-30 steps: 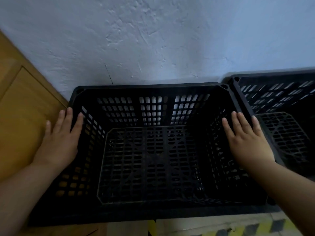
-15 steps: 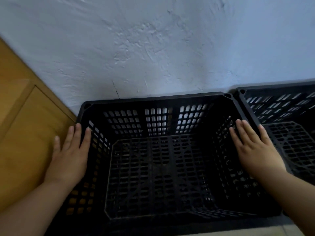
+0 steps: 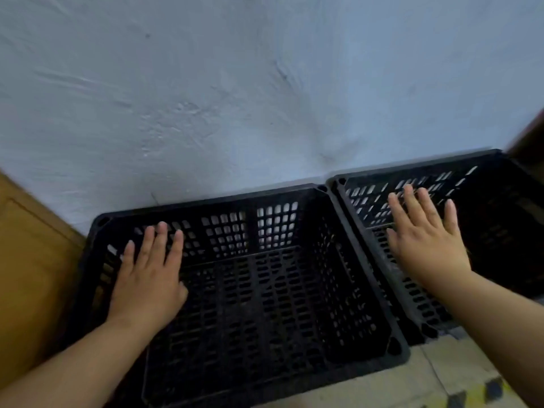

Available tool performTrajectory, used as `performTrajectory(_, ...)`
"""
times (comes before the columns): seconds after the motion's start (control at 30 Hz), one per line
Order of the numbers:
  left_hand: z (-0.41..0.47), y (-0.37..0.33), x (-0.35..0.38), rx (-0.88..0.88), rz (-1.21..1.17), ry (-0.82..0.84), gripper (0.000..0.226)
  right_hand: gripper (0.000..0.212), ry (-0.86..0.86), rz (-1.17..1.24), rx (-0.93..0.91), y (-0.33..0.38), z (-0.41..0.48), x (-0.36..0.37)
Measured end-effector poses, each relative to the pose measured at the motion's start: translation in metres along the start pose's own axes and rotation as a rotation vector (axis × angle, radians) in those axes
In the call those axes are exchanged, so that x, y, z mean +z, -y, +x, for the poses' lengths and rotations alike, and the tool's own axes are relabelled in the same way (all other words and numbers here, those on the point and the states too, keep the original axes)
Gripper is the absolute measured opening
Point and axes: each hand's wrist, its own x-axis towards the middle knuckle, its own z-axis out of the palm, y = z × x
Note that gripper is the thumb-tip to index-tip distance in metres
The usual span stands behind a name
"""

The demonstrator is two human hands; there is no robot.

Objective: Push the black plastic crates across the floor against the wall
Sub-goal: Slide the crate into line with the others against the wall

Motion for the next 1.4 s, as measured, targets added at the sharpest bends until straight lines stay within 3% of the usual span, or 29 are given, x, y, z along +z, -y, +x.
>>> performTrajectory(0.17,0.035,-0.114,-0.046,0.131,-0.155,-0.181,0.093,0.062,-0.017,-0.061,0.113,-0.096,0.014,-0.009)
performTrajectory(0.3,0.069,-0.216,-0.057,0.237,-0.109,-0.156,0.1,0.064,0.071,-0.094,0.175,-0.179,0.035,0.009)
performTrajectory(0.4,0.094,-0.293,-0.057,0.201,-0.16,-0.161,0.093,0.068,0.076,-0.123,0.154,-0.246,0.056,0.038)
performTrajectory(0.53,0.121,-0.361,-0.028,0.149,-0.068,-0.012,0.086,0.071,0.151,-0.198,0.113,-0.326,0.088,0.077)
performTrajectory(0.63,0.135,-0.377,-0.013,0.081,0.046,0.061,0.088,0.067,0.193,-0.191,0.076,-0.366,0.108,0.107)
performTrajectory(0.77,0.137,-0.378,0.0,0.03,0.259,0.199,0.075,0.075,0.139,-0.177,-0.068,-0.4,0.124,0.146)
performTrajectory(0.87,0.137,-0.379,0.001,0.058,0.338,0.244,0.069,0.06,0.07,-0.123,-0.169,-0.408,0.132,0.167)
performTrajectory(1.1,0.135,-0.377,-0.007,0.066,0.496,0.335,0.062,0.062,0.047,-0.01,-0.443,-0.407,0.141,0.173)
performTrajectory(1.33,0.12,-0.381,-0.019,0.113,0.535,0.34,0.059,0.057,0.161,-0.057,-0.444,-0.415,0.131,0.163)
performTrajectory(1.4,0.11,-0.381,-0.022,0.103,0.547,0.326,0.059,0.057,0.111,-0.139,-0.453,-0.415,0.126,0.159)
